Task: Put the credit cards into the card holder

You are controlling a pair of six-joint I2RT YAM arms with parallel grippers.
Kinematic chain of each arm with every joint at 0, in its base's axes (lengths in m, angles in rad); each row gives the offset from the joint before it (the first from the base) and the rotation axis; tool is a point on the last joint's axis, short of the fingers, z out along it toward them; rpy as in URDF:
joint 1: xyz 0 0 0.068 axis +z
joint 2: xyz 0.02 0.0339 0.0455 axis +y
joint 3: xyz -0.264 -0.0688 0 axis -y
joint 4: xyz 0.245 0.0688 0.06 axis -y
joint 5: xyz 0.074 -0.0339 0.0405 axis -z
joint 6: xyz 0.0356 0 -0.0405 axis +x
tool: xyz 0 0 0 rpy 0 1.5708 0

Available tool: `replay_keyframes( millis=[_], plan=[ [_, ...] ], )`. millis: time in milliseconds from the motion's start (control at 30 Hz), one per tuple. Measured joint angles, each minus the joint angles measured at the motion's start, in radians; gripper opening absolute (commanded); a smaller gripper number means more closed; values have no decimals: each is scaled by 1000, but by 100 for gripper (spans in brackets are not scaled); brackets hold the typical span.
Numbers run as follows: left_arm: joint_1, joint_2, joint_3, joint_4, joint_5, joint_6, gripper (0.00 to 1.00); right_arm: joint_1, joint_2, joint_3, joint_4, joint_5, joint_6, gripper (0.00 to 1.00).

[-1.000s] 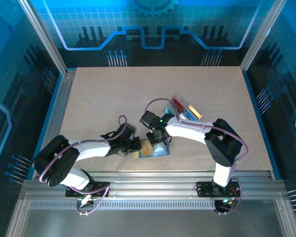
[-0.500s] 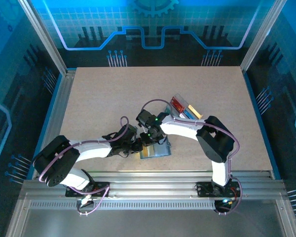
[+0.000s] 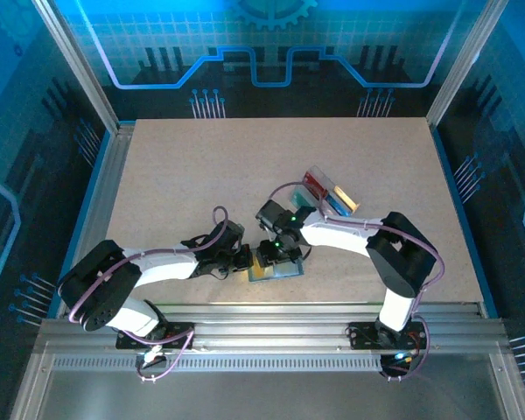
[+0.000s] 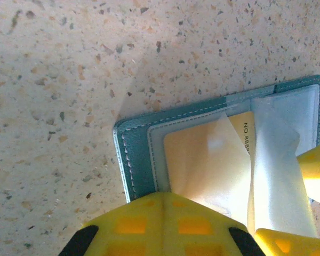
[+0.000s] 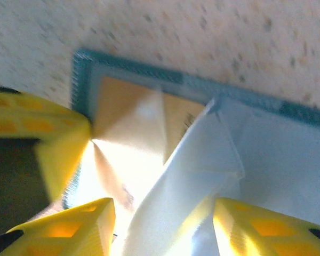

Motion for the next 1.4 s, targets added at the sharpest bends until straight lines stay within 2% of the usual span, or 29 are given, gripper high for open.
replay_keyframes(
  millis=[200, 333, 700, 867, 1033, 1133, 1400],
  plan=[
    [0, 1, 0, 1, 0, 0, 0, 0, -16, -28, 6, -5, 23, 54],
    [0, 1, 0, 0, 0, 0, 0, 0, -49, -46, 10, -23, 43, 59],
    [-1, -1, -4, 7, 0, 0, 0, -7, -106, -114, 20, -56, 95, 55],
    [-1, -2, -5, 7, -1, 0, 0, -17, -106, -106, 6, -20, 86, 46],
    [-1, -4, -5, 6, -3, 0, 0, -29, -105, -64, -10, 28, 61, 14],
    [-2, -8, -6, 3, -3, 0, 0, -31, -99, -38, -13, 42, 51, 0],
    [-6, -12, -6, -3, 1, 0, 0, -5, -56, -2, 27, 5, 43, 0]
  ],
)
